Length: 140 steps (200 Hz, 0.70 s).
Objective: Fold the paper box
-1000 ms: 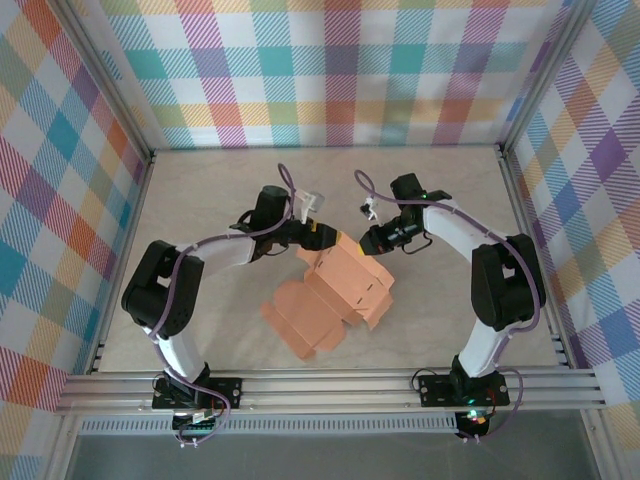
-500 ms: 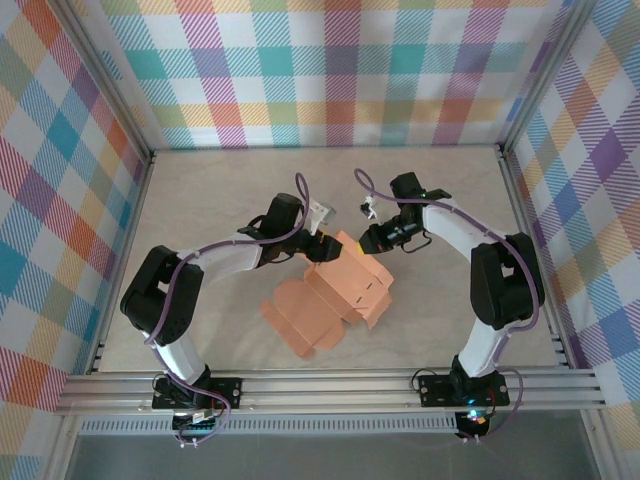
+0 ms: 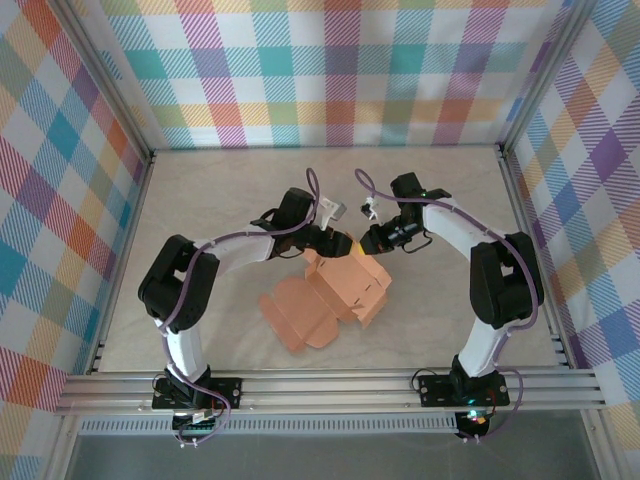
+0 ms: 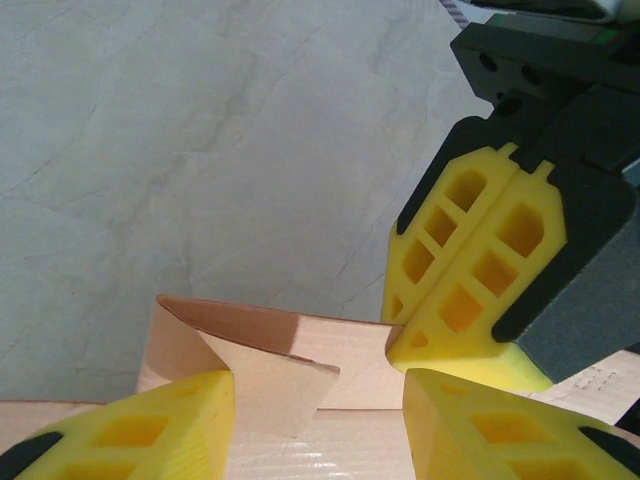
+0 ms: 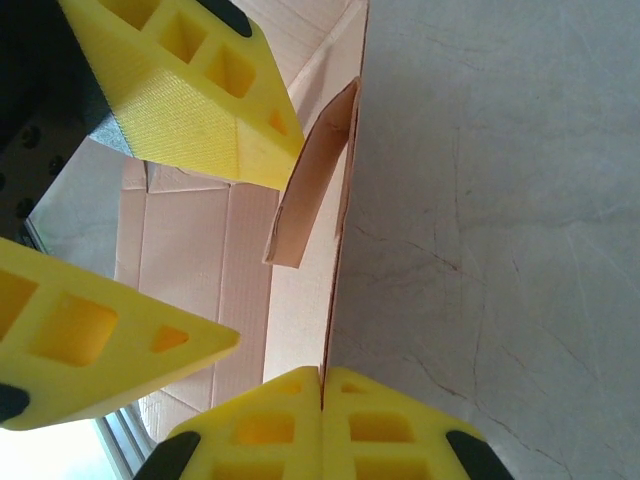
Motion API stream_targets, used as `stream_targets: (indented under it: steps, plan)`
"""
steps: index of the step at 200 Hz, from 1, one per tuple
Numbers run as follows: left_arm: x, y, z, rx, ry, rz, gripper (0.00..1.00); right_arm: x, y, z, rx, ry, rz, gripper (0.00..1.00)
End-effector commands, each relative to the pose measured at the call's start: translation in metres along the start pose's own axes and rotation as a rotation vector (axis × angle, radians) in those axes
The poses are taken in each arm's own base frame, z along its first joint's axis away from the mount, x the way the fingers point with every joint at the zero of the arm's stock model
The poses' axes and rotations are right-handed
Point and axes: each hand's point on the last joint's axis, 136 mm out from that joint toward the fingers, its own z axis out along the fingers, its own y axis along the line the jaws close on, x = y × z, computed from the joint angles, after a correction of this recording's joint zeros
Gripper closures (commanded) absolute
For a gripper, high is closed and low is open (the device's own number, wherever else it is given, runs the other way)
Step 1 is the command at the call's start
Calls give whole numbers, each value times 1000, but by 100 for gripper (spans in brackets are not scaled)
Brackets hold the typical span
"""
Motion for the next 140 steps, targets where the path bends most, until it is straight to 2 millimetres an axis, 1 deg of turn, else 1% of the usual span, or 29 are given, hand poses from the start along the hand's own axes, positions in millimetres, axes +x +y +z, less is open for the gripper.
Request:
stream_targets:
  steps: [1,22,50,71,85,101,126,140]
  plan:
    - [-15,-7,10,24,-22,-2,51,-6,26,-3,-123,-17,-50,100]
    - [-25,-12,17,62,-30,-11,51,-5,29,-4,-128,-22,-65,100]
    - [-19,-15,30,69,-5,-12,51,-5,29,-5,-119,-29,-59,100]
    - [-18,-9,29,43,-20,-24,52,-6,25,-5,-96,-38,-65,100]
    - [-23,-9,22,40,-46,-27,52,-5,22,-5,-70,-40,-65,100]
    - [-33,-13,8,36,-89,-21,51,-3,14,-6,-24,-37,-63,100]
    - [-45,-19,-23,1,-157,2,49,-1,0,-7,63,-27,-51,100]
    - [-52,-19,-42,-30,-204,12,48,-1,-8,-7,103,-25,-42,100]
